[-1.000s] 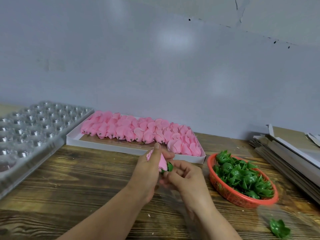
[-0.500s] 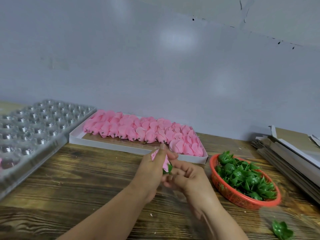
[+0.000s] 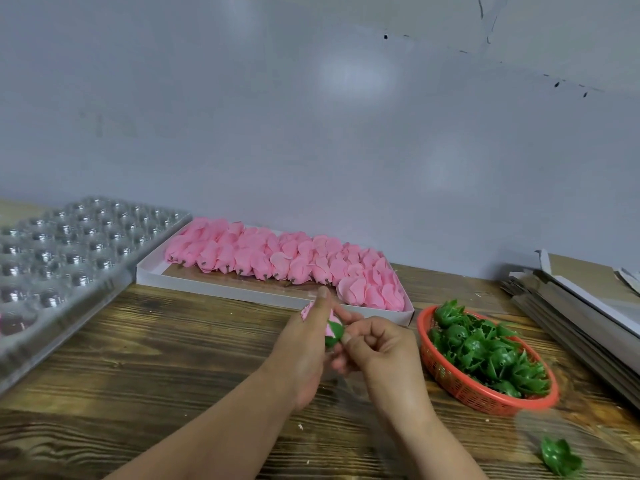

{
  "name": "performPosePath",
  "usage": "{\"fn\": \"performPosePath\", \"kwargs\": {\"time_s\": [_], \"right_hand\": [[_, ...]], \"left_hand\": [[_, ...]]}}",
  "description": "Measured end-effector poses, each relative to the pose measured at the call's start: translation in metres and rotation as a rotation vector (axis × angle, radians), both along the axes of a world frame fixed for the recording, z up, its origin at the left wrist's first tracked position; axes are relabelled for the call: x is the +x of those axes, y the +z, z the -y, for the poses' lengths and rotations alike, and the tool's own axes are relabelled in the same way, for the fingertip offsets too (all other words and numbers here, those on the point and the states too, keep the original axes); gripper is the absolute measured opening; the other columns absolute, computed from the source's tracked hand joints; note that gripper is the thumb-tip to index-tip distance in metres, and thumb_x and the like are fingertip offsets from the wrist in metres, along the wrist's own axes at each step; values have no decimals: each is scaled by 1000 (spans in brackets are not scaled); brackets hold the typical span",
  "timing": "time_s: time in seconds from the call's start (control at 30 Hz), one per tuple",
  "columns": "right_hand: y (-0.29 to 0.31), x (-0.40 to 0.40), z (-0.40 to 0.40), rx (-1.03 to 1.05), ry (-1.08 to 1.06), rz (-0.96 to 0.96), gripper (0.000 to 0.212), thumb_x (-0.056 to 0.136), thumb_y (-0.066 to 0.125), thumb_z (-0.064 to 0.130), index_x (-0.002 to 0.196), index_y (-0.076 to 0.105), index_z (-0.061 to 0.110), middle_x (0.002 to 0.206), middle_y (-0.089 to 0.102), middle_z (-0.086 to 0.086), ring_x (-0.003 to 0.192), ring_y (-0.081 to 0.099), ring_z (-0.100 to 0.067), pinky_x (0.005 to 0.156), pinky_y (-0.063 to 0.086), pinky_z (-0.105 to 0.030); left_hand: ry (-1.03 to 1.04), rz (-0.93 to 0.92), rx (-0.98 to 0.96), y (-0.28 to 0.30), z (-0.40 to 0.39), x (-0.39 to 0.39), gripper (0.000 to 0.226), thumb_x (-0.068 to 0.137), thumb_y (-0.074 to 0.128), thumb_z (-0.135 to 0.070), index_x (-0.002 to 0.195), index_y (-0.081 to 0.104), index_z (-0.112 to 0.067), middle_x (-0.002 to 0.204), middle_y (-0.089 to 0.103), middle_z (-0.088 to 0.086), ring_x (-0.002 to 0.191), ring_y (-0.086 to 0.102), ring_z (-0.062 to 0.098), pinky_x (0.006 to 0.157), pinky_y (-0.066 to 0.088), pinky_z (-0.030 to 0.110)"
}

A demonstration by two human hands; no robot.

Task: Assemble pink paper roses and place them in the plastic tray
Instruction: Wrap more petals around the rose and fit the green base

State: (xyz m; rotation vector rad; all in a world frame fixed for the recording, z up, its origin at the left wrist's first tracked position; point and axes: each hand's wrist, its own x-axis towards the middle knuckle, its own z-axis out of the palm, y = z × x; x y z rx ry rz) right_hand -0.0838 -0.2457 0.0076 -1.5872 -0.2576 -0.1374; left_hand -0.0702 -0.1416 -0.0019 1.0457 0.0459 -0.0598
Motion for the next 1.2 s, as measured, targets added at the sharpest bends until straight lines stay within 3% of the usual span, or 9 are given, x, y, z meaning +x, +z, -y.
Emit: {"fn": "performPosePath", "kwargs": {"time_s": [0.1, 0.27, 0.47, 0.6, 0.73, 0.9, 1.03, 1.13, 1.2], "right_hand": [[-4, 0, -3, -77, -59, 76, 14, 84, 54, -16, 71, 55, -13, 55, 64, -6, 47, 59, -13, 49, 52, -23], [-11, 1, -6, -241, -128, 211, 20, 79, 64, -11, 74, 64, 8, 70, 65, -21, 66, 60, -41, 67, 53, -49], [-13, -1, -5, -443, -222, 357, 44, 74, 73, -1, 74, 61, 41, 72, 69, 7, 68, 64, -8, 64, 54, -28], [-16, -1, -10, -292, -176, 276, 39, 75, 72, -6, 79, 67, 33, 78, 72, 14, 69, 67, 1, 62, 50, -13], [-16, 1, -9, -212, -128, 205, 37, 75, 68, -10, 80, 70, 26, 80, 74, 8, 75, 70, -5, 69, 54, -18], [-19, 1, -10, -444, -212, 355, 38, 75, 70, -3, 102, 68, 25, 91, 70, 22, 88, 65, 3, 82, 53, -21], [-21, 0, -8, -595, -208, 515, 38, 76, 66, 5, 112, 68, 15, 113, 68, 6, 101, 65, -12, 85, 54, -36], [-22, -2, -9, -688, -205, 635, 37, 76, 67, 8, 112, 67, 12, 114, 67, 1, 102, 65, -15, 80, 57, -36], [-23, -2, -11, -814, -243, 740, 38, 69, 76, 8, 107, 69, 8, 110, 69, -4, 96, 68, -20, 70, 59, -34]], "left_hand": [[-27, -38, -52, 3, -3, 1, 48, 98, 40, -47, 77, 60, -9, 67, 69, 8, 45, 59, 15, 41, 44, 22], [-46, -99, -165, 8, -9, 4, 49, 98, 39, -47, 89, 59, -4, 79, 72, 11, 65, 67, 22, 68, 52, 34], [-46, -188, -251, 3, -8, 6, 48, 98, 41, -48, 87, 60, -6, 79, 72, 11, 63, 69, 23, 71, 56, 38], [-78, -182, -265, 1, -8, 6, 48, 98, 38, -50, 82, 60, -10, 84, 74, 10, 66, 71, 23, 63, 60, 34], [-111, -182, -221, -2, -8, 7, 49, 97, 38, -52, 88, 60, -10, 80, 73, 9, 64, 70, 22, 55, 58, 34], [-92, -188, -133, 0, -9, 9, 49, 96, 41, -52, 80, 64, -11, 65, 68, 8, 53, 66, 18, 46, 52, 28], [-107, -226, -186, -2, -10, 9, 49, 96, 43, -51, 76, 63, -11, 70, 68, 9, 58, 65, 20, 52, 53, 30], [-128, -251, -223, -2, -12, 8, 48, 96, 45, -50, 76, 62, -9, 74, 67, 10, 63, 65, 22, 51, 55, 29], [-122, -249, -194, -2, -14, 9, 47, 97, 44, -50, 81, 62, -9, 91, 68, 12, 71, 65, 22, 55, 56, 30]]}}
